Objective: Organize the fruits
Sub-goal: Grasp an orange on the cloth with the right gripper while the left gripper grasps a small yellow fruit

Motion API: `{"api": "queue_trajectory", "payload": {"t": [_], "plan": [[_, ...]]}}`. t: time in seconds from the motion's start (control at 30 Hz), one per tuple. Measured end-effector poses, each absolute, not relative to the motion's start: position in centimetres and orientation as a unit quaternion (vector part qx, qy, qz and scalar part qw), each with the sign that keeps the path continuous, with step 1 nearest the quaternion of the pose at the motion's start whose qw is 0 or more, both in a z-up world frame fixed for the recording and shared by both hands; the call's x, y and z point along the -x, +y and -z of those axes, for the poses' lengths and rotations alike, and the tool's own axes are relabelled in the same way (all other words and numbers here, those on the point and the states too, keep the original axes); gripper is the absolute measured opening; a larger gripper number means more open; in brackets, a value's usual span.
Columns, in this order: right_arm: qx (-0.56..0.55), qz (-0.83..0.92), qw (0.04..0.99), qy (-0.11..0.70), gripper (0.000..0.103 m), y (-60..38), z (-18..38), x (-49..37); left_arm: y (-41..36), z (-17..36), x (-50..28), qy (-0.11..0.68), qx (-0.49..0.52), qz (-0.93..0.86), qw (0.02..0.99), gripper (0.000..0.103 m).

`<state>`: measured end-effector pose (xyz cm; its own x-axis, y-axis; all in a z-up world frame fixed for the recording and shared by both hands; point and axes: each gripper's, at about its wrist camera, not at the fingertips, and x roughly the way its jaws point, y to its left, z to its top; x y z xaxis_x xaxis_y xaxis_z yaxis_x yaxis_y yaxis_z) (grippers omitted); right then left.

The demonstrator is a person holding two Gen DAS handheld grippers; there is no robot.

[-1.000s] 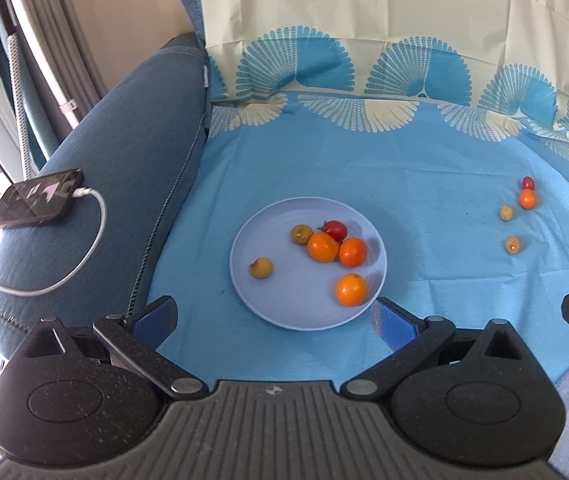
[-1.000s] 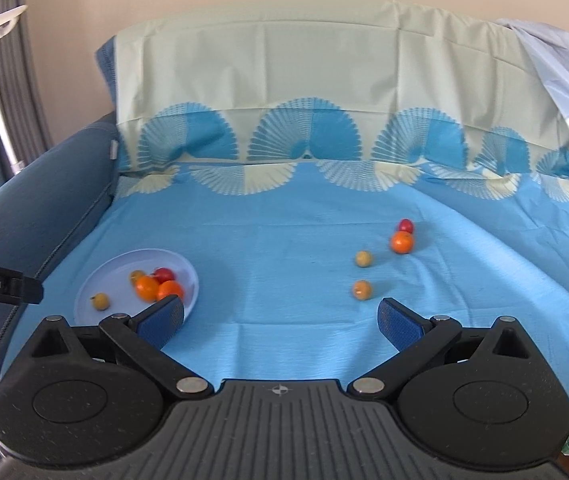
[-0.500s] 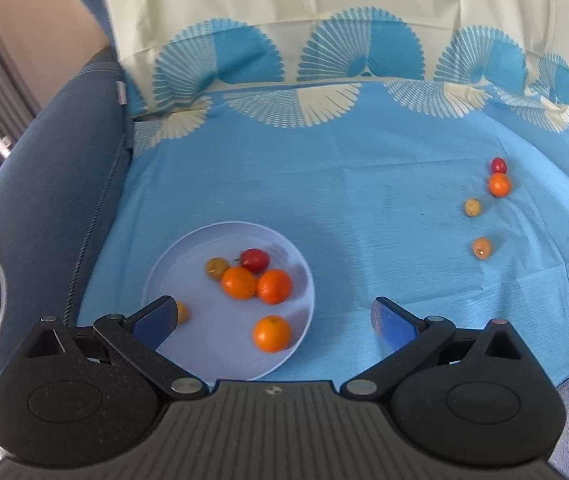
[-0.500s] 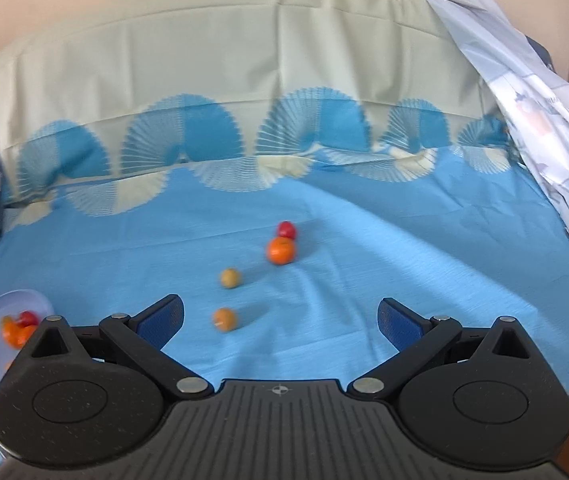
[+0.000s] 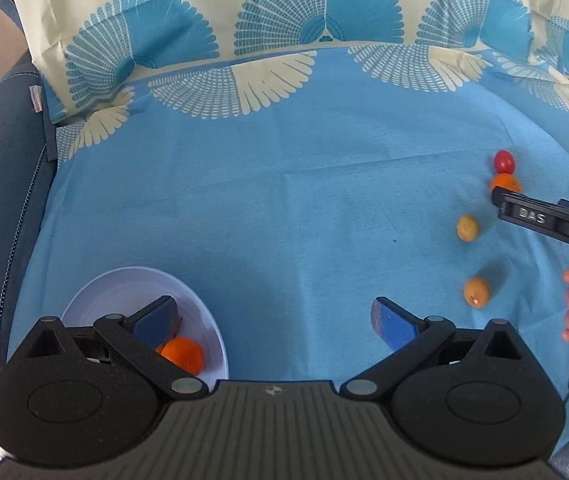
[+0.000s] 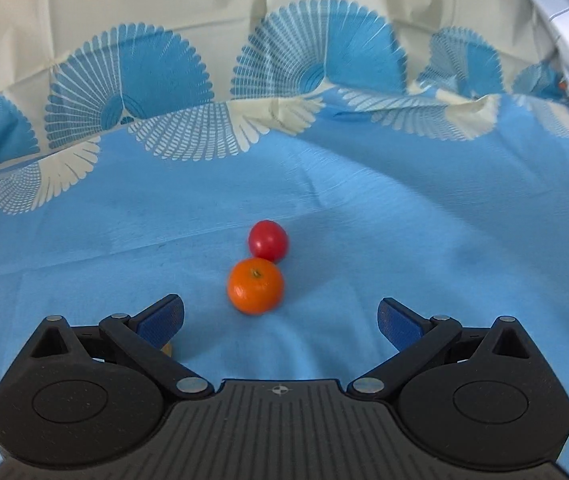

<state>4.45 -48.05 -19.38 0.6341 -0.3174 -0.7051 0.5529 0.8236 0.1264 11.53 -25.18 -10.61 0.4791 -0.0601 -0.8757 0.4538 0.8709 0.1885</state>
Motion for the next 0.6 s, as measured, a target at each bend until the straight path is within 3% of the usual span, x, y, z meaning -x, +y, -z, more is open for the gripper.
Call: {"api": "queue_trajectory", "payload": {"t": [0.07,0.1,0.17,0.2,0.6], "plan": [[-0.166,0.248,0.886,0.354,0.101,-48.3,20.4,-6.0,-25.8,11.2,-12.1,0.490,-0.206,0.153,0.833,0.103],[-0.163,0.245,0.888,0.353,0.093,-48.3,20.9,-6.5,-26.1,11.5,-12.3,0.490,-0.210,0.155,0.832,0.103],[-0.154,0.236,0.891,0.356,0.045,-48.1,21.6,-6.6,-27.1,12.1,-12.5,0.489,-0.215,0.163,0.830,0.103],[-0.151,0.238,0.892,0.354,0.038,-48.1,21.7,-6.3,-27.7,12.4,-12.6,0.487,-0.215,0.170,0.830,0.103],[-0.166,0.354,0.867,0.308,0.043,-51.4,23.4,2.6,-40.1,20.4,-14.1,0.495,-0.258,0.302,0.773,0.103]]}}
